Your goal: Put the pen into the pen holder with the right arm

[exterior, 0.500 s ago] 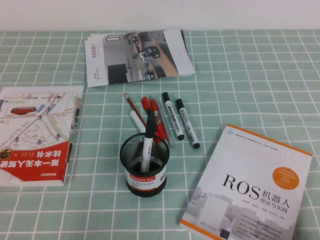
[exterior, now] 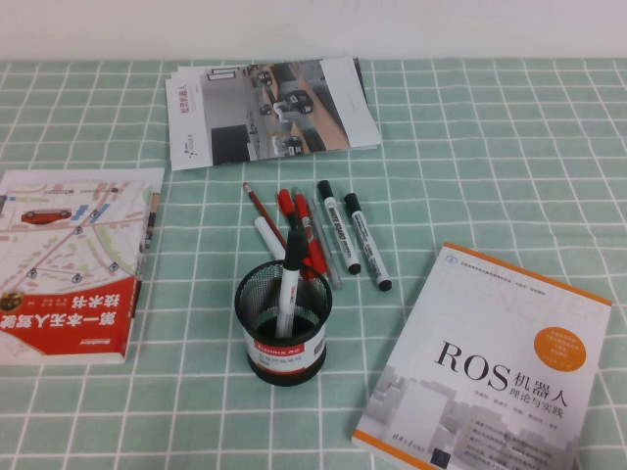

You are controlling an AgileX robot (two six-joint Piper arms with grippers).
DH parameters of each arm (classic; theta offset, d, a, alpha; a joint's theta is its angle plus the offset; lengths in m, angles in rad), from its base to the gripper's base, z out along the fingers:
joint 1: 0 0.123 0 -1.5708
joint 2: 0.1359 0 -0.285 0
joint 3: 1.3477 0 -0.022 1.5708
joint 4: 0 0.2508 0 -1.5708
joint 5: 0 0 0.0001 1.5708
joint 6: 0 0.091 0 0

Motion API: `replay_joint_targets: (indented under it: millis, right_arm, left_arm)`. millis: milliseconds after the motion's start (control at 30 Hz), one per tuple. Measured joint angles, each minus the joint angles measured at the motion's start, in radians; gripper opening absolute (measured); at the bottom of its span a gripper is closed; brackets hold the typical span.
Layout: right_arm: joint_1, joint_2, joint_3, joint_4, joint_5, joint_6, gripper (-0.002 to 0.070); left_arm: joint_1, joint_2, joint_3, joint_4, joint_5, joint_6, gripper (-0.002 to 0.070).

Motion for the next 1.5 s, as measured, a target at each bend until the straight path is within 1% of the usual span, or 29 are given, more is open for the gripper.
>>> replay_joint_targets:
  millis: [100, 467, 633, 833, 967, 1133, 1367, 1500]
  right_arm:
    - [0.000, 0.000, 0.000, 0.045, -0.002, 0.000, -0.0020]
    - [0.000, 0.000, 0.000, 0.061, -0.026, 0.000, -0.0020]
    - [0.000, 0.003, 0.000, 0.169, 0.013, 0.000, -0.0020]
    - [0.002, 0.147, -0.040, 0.221, 0.112, 0.000, -0.0020]
    - [0.004, 0.279, -0.169, 0.216, 0.220, -0.048, -0.0020]
    - [0.008, 0.498, -0.412, 0.170, 0.424, -0.119, -0.0020]
    - [0.008, 0.858, -0.781, 0.045, 0.702, -0.136, -0.0020]
    - [0.008, 1.071, -0.946, 0.020, 0.802, -0.151, -0.0020]
  left_arm:
    - [0.000, 0.000, 0.000, 0.000, 0.000, 0.000, -0.0004]
    - [0.000, 0.000, 0.000, 0.000, 0.000, 0.000, -0.0004]
    - [0.000, 0.000, 0.000, 0.000, 0.000, 0.000, -0.0004]
    - [0.000, 0.000, 0.000, 0.000, 0.000, 0.000, -0.0004]
    - [0.000, 0.000, 0.000, 0.000, 0.000, 0.000, -0.0004]
    - [0.000, 0.000, 0.000, 0.000, 0.000, 0.000, -0.0004]
    - [0.000, 0.000, 0.000, 0.000, 0.000, 0.000, -0.0004]
    - [0.000, 0.000, 0.000, 0.000, 0.000, 0.000, -0.0004]
